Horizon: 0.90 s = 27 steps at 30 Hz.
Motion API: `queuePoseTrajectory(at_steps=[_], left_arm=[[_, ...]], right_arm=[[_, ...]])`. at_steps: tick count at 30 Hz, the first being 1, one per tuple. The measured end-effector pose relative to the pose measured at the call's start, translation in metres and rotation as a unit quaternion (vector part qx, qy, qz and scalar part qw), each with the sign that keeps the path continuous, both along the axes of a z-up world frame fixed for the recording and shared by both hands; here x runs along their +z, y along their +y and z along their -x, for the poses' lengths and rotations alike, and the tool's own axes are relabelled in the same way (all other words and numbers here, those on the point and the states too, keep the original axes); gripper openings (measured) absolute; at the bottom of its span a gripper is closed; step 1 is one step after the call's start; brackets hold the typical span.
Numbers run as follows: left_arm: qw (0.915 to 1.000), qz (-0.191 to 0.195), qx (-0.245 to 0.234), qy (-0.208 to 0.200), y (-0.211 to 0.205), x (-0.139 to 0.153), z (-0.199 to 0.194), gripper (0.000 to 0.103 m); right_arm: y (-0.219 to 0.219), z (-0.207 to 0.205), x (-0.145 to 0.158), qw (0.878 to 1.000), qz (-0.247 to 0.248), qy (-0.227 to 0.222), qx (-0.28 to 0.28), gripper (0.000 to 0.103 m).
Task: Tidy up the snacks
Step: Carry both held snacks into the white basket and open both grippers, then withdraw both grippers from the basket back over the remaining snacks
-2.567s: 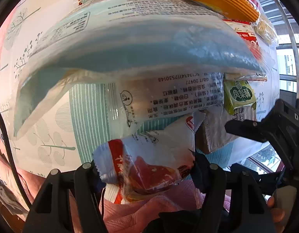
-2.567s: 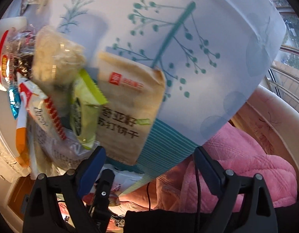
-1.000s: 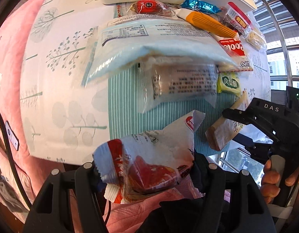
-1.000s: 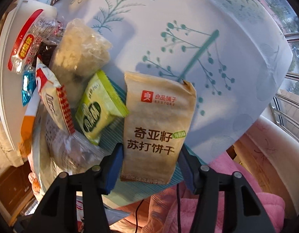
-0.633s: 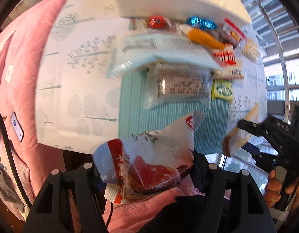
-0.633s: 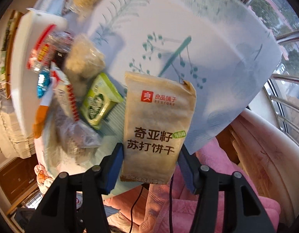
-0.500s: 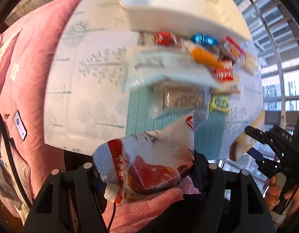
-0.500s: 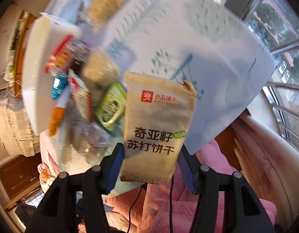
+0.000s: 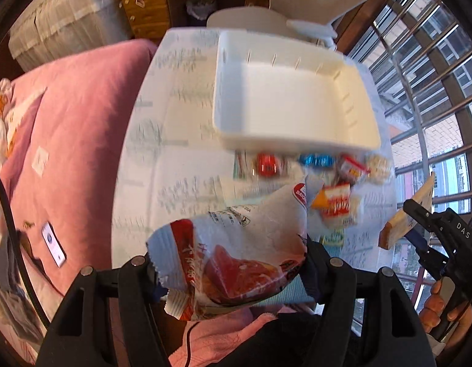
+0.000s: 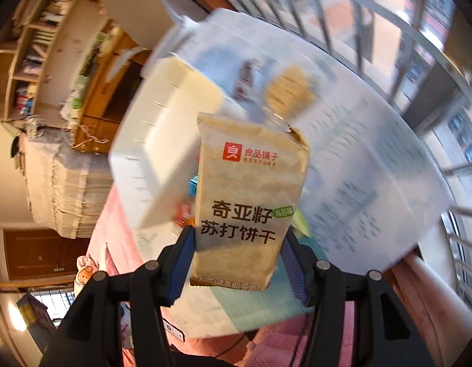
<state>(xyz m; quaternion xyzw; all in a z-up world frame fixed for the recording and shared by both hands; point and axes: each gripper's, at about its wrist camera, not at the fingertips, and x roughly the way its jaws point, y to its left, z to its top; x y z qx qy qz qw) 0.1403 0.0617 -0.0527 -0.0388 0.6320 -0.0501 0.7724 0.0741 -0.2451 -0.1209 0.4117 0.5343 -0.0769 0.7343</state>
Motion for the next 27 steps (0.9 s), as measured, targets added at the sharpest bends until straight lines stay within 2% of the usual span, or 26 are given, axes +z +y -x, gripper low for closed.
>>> queuePoseTrajectory(at_steps=[3, 9, 20, 23, 24, 25, 27], left_arm=[[0.9998, 0.000, -0.013, -0.015, 0.002, 0.012, -0.022, 0.066], [0.9985, 0.005, -0.037, -0.041, 0.001, 0.025, -0.069, 0.067], [0.9925, 0.078, -0.072, -0.060, -0.008, 0.000, -0.141, 0.067], [0.9917, 0.089, -0.071, -0.059, -0.012, -0.008, -0.152, 0.073], [0.9929, 0.083, -0.064, -0.057, -0.014, -0.011, -0.155, 0.078], [0.9932, 0.084, -0.060, -0.054, -0.014, -0.013, -0.155, 0.085], [0.9929, 0.095, -0.058, -0.043, -0.016, -0.016, -0.157, 0.087]], right_arm=[[0.005, -0.018, 0.015, 0.999, -0.007, -0.036, 0.000, 0.056], [0.014, -0.057, 0.027, 0.997, -0.021, -0.069, 0.002, 0.056], [0.029, -0.120, 0.005, 0.996, -0.035, -0.077, -0.001, 0.056], [0.030, -0.131, 0.000, 0.996, -0.038, -0.078, 0.000, 0.057], [0.030, -0.133, -0.002, 0.996, -0.040, -0.079, -0.001, 0.057], [0.028, -0.135, -0.005, 0.996, -0.042, -0.075, -0.005, 0.060], [0.026, -0.136, -0.008, 0.997, -0.044, -0.066, -0.013, 0.068]])
